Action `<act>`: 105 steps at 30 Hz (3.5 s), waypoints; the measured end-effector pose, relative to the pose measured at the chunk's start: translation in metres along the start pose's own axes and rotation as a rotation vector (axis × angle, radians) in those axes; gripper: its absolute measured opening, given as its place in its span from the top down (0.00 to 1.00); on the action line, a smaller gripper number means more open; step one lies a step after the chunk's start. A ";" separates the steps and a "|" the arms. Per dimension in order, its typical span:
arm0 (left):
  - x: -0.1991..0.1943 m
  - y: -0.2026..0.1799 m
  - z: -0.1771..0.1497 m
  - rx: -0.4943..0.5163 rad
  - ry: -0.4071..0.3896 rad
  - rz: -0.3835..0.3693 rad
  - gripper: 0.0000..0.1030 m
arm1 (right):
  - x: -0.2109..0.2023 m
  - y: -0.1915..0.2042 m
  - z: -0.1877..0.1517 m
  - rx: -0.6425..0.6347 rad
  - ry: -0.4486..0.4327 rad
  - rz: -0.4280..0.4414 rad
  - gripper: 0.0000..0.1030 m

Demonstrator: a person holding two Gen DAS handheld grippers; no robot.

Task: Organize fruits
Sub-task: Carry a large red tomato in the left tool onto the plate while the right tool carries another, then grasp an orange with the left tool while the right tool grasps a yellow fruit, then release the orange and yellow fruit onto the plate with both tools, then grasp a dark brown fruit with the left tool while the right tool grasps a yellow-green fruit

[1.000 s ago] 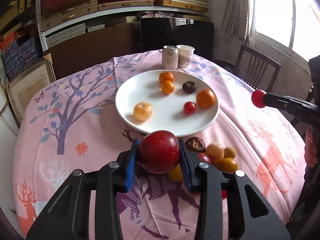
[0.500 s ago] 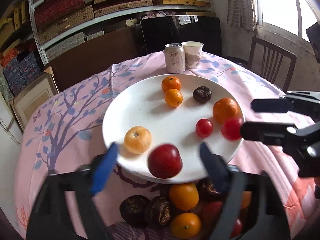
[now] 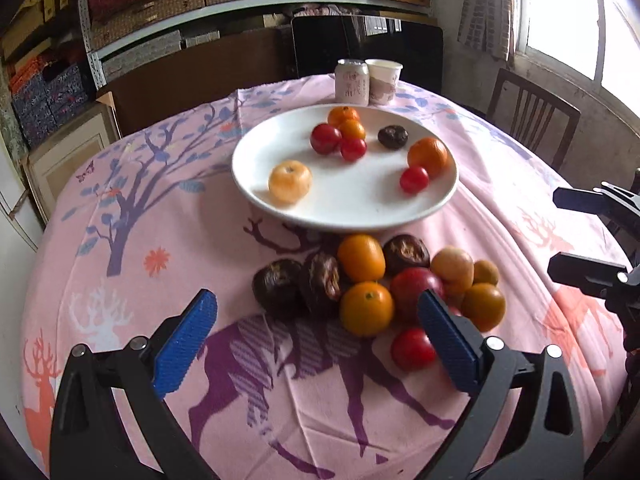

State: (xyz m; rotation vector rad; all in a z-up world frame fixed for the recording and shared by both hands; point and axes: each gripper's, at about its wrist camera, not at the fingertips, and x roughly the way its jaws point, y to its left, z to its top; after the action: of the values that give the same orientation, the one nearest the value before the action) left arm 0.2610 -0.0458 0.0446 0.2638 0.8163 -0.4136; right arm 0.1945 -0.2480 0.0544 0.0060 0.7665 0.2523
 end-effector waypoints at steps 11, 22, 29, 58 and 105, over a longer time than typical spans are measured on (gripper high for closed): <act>0.025 -0.019 -0.006 0.041 0.011 -0.062 0.11 | 0.043 0.028 -0.018 -0.118 0.109 -0.003 0.30; 0.018 -0.013 -0.021 0.012 -0.010 -0.163 0.68 | 0.024 0.033 -0.025 -0.060 0.075 0.077 0.68; 0.019 -0.017 -0.022 0.031 -0.027 -0.163 0.69 | 0.028 0.023 -0.027 -0.028 0.059 0.096 0.68; 0.014 -0.004 0.066 -0.050 -0.091 -0.020 0.65 | 0.020 -0.022 0.079 0.076 -0.134 0.095 0.65; 0.052 0.041 0.000 0.044 0.042 -0.010 0.59 | 0.063 -0.044 -0.011 0.074 0.138 -0.050 0.72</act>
State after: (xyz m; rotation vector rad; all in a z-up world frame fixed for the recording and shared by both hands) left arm 0.3113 -0.0225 0.0084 0.3099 0.8504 -0.4371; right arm 0.2408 -0.2768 -0.0010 0.0401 0.9114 0.1775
